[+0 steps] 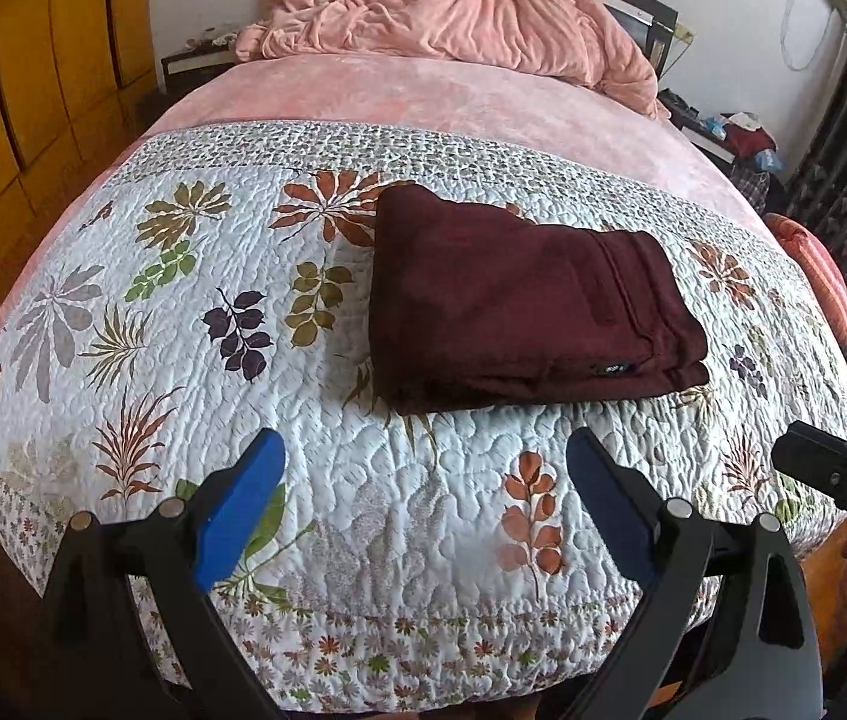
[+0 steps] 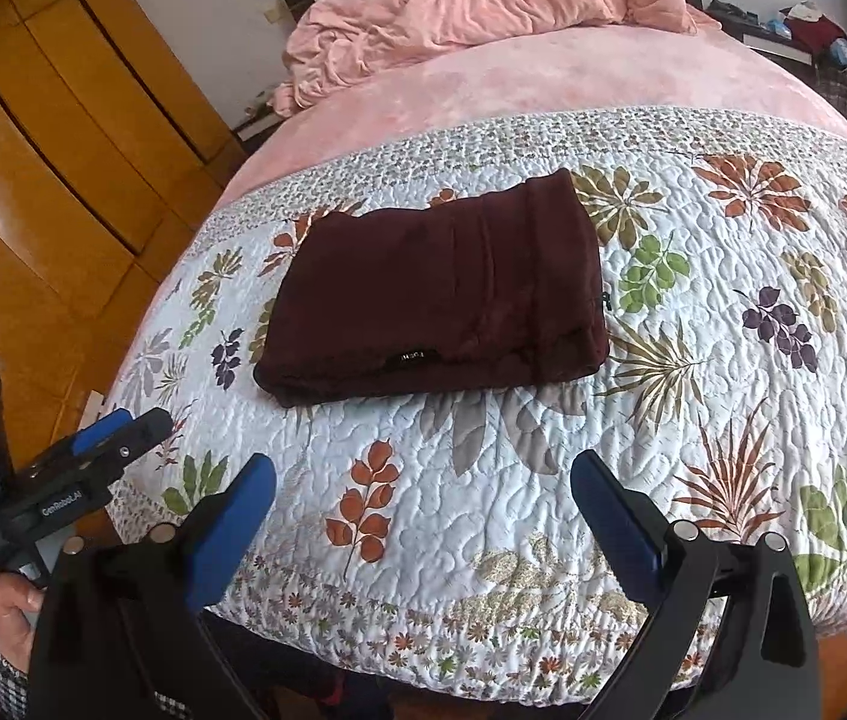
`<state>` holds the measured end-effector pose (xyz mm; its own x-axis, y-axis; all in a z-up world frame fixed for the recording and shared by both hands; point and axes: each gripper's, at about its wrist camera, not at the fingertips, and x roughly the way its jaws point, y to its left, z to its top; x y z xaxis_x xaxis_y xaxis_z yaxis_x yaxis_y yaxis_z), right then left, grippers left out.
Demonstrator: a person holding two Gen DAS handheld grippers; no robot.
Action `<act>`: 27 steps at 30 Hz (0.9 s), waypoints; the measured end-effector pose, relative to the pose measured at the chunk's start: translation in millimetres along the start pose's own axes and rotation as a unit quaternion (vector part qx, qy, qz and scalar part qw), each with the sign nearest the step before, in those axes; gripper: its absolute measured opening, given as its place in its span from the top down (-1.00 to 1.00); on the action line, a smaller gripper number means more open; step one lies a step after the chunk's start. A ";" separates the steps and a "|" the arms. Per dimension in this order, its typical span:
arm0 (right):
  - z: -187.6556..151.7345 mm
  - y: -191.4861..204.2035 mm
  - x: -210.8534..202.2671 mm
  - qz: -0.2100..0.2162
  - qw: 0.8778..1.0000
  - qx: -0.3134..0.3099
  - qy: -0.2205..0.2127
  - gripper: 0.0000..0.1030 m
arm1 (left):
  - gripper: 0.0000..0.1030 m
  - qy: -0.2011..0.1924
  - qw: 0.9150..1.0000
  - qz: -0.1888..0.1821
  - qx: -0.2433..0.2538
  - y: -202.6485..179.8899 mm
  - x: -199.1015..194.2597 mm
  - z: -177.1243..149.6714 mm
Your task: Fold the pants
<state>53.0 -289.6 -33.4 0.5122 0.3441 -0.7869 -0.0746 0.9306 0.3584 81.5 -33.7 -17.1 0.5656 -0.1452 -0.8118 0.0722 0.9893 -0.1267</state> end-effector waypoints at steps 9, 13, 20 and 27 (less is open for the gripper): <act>-0.8 6.9 -17.9 0.008 1.000 0.001 -0.010 -0.92 | -0.83 -0.018 1.000 -0.002 0.019 -13.8 -27.7 -0.2; -0.5 12.5 -27.7 0.016 1.000 -0.002 -0.016 -0.92 | -0.86 -0.036 0.999 -0.008 0.025 -20.3 -45.3 2.9; -0.2 17.9 -40.8 0.018 0.999 -0.006 -0.027 -0.92 | -0.89 -0.056 0.998 -0.005 0.028 -26.8 -66.6 7.7; 0.5 21.5 -56.2 0.019 0.999 -0.008 -0.035 -0.92 | -0.90 -0.070 0.997 0.017 0.035 -27.9 -78.9 8.7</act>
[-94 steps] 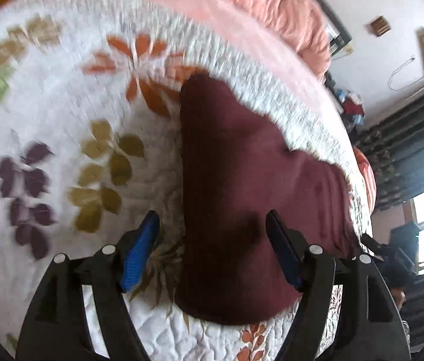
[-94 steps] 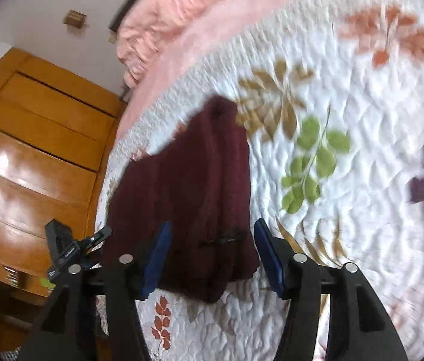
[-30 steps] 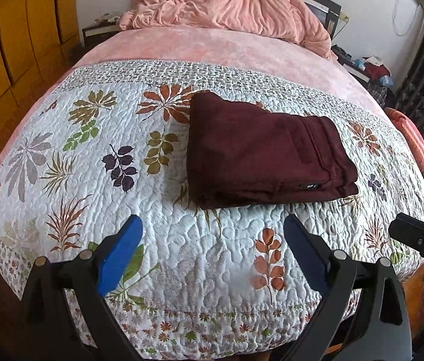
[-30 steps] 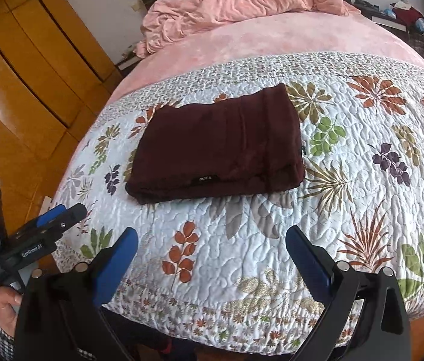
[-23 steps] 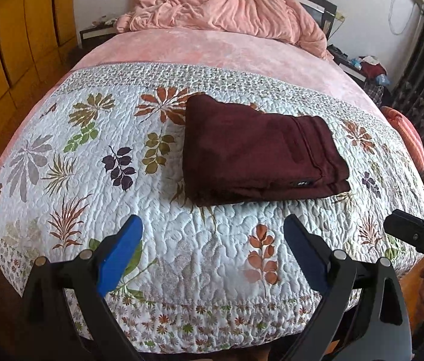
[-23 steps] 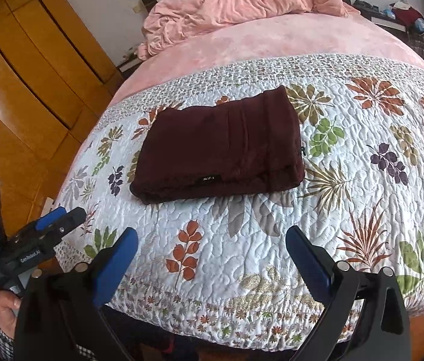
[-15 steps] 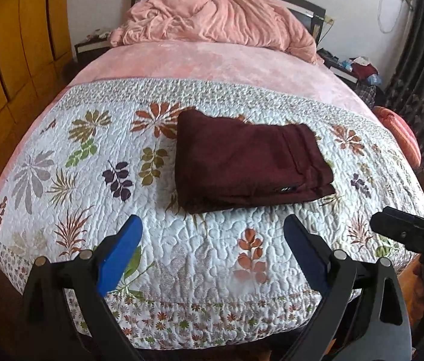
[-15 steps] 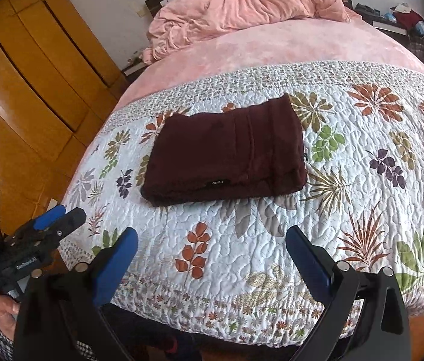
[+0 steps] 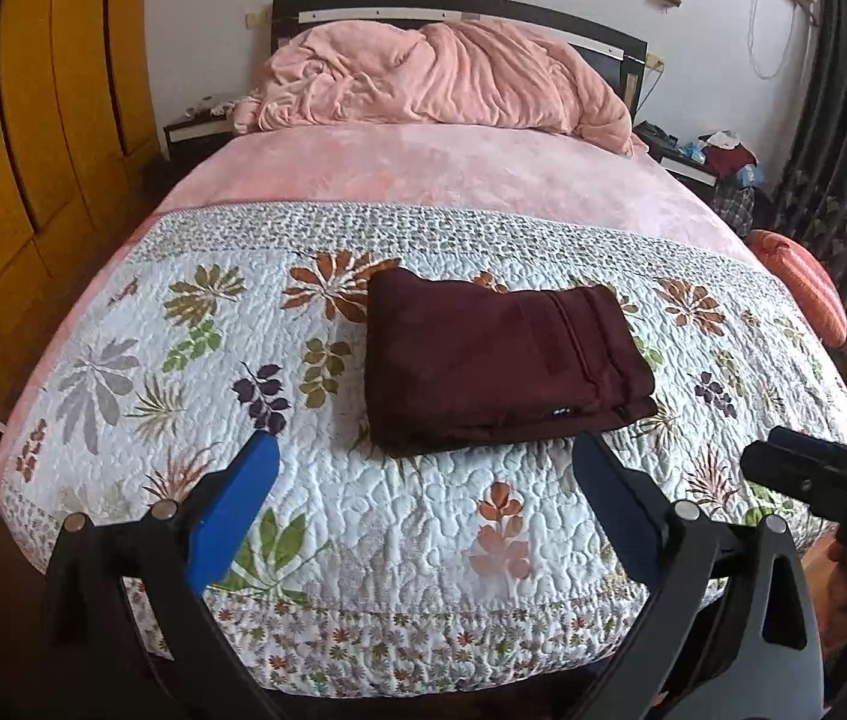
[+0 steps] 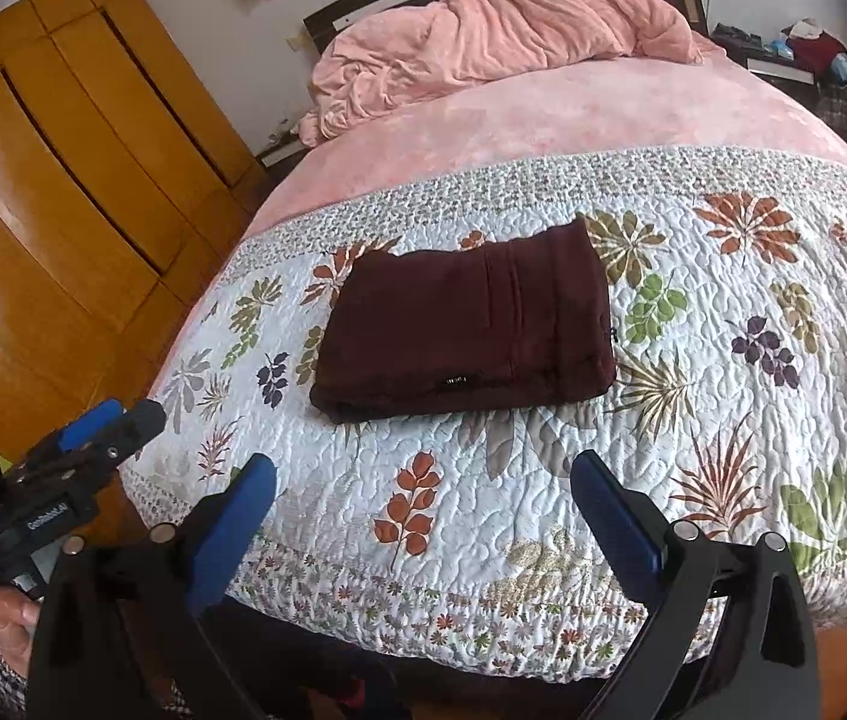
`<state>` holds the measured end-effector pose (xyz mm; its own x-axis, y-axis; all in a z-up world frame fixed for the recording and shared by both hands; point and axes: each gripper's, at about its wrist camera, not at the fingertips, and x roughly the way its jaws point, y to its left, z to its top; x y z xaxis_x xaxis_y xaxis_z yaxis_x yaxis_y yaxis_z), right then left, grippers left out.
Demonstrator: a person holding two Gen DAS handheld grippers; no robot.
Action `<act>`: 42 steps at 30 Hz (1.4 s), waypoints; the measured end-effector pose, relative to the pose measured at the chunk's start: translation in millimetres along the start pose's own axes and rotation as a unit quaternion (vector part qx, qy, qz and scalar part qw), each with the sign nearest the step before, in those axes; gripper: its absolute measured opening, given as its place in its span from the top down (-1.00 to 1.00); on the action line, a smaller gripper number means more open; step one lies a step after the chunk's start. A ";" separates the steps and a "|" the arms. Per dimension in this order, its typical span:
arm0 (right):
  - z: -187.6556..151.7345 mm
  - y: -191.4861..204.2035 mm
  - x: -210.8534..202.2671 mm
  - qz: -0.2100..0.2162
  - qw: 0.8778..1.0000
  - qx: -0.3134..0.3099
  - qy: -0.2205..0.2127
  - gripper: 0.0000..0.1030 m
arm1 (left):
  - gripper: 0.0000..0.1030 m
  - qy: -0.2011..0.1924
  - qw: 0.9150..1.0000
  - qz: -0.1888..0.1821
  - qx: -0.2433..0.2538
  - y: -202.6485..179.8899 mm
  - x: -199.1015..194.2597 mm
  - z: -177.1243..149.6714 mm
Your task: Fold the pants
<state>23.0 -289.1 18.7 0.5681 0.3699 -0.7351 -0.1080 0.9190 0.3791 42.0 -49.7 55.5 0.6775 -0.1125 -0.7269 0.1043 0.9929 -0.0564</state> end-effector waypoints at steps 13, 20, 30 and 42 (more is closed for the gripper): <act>1.6 4.5 -3.6 -0.002 1.000 -0.004 -0.003 -0.92 | -0.90 0.008 1.000 0.009 0.005 0.5 4.0 -2.8; 1.5 2.3 0.2 -0.004 1.000 -0.003 0.002 -0.92 | -0.90 0.020 1.000 0.009 0.001 3.4 12.3 -3.1; 2.1 0.8 5.2 -0.003 1.000 -0.007 0.007 -0.92 | -0.91 0.021 1.000 0.012 0.005 3.1 14.6 -3.2; 1.3 1.1 6.3 -0.003 1.000 -0.006 0.010 -0.92 | -0.90 0.019 1.000 0.019 0.014 1.0 18.0 -5.8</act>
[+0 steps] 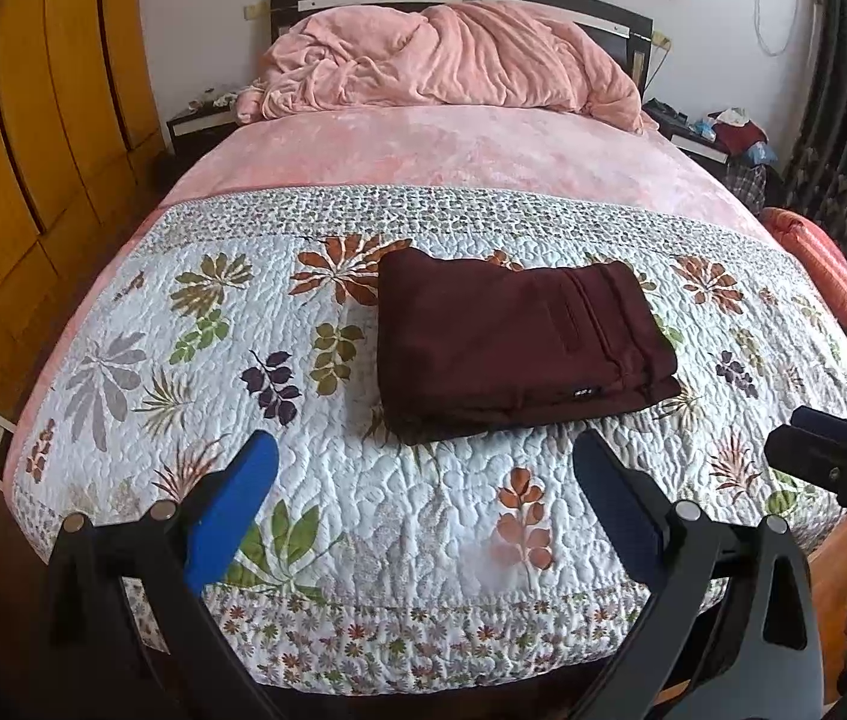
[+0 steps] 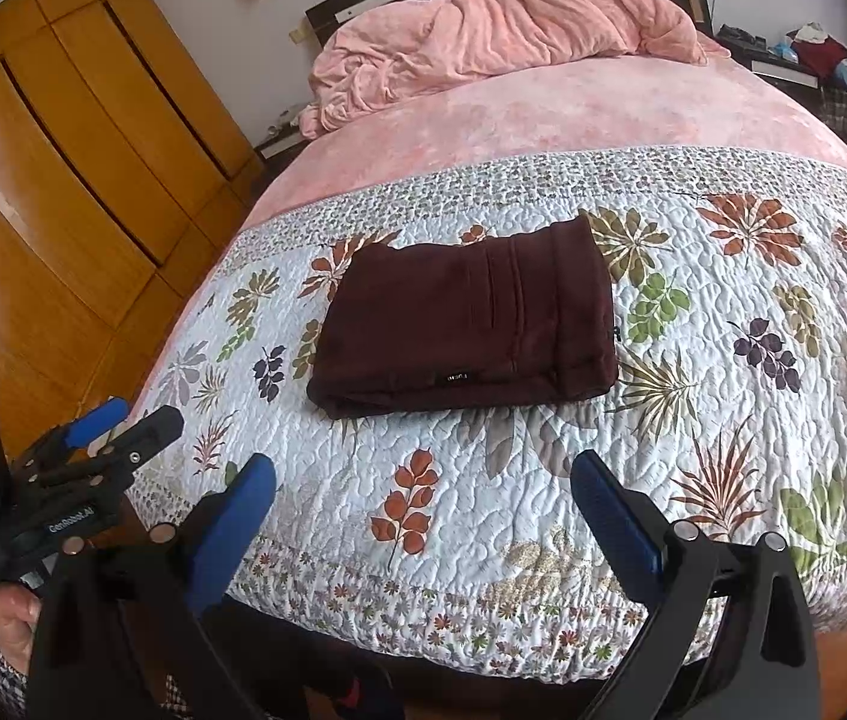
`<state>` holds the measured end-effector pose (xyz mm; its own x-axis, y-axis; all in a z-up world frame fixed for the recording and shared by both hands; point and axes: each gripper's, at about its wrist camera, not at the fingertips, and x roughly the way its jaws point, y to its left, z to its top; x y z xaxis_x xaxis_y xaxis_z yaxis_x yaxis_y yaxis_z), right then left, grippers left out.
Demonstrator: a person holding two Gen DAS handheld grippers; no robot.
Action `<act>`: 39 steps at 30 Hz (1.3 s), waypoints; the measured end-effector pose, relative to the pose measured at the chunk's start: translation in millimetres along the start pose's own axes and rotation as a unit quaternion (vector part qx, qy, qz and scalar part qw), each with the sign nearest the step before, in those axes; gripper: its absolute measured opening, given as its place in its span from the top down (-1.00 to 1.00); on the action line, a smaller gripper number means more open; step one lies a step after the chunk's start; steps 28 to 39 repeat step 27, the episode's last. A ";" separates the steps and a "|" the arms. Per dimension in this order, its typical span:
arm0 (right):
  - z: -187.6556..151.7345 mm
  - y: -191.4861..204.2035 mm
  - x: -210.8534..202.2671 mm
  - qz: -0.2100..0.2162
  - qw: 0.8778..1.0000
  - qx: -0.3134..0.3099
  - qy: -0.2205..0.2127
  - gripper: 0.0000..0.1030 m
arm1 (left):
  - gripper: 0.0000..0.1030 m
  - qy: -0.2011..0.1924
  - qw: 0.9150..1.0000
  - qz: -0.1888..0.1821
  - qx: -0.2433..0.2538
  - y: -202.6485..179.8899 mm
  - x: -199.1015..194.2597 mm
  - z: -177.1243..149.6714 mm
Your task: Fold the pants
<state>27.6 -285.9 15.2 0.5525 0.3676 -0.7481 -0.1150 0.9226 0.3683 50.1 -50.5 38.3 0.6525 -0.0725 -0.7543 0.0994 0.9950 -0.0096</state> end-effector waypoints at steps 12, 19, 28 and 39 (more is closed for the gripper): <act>-0.6 -1.4 2.7 0.000 1.000 0.002 0.005 -0.92 | -0.90 0.000 1.000 -0.006 -0.003 0.7 -0.9 -0.8; -0.5 -1.5 2.4 0.001 1.000 0.001 0.005 -0.92 | -0.90 0.004 1.000 -0.009 -0.004 1.4 -0.3 0.6; -0.4 -0.9 2.1 0.001 1.000 0.001 0.004 -0.92 | -0.90 0.017 1.000 -0.017 -0.011 3.4 3.4 1.6; -0.4 -0.9 2.1 0.001 1.000 0.001 0.004 -0.92 | -0.90 0.017 1.000 -0.017 -0.011 3.4 3.4 1.6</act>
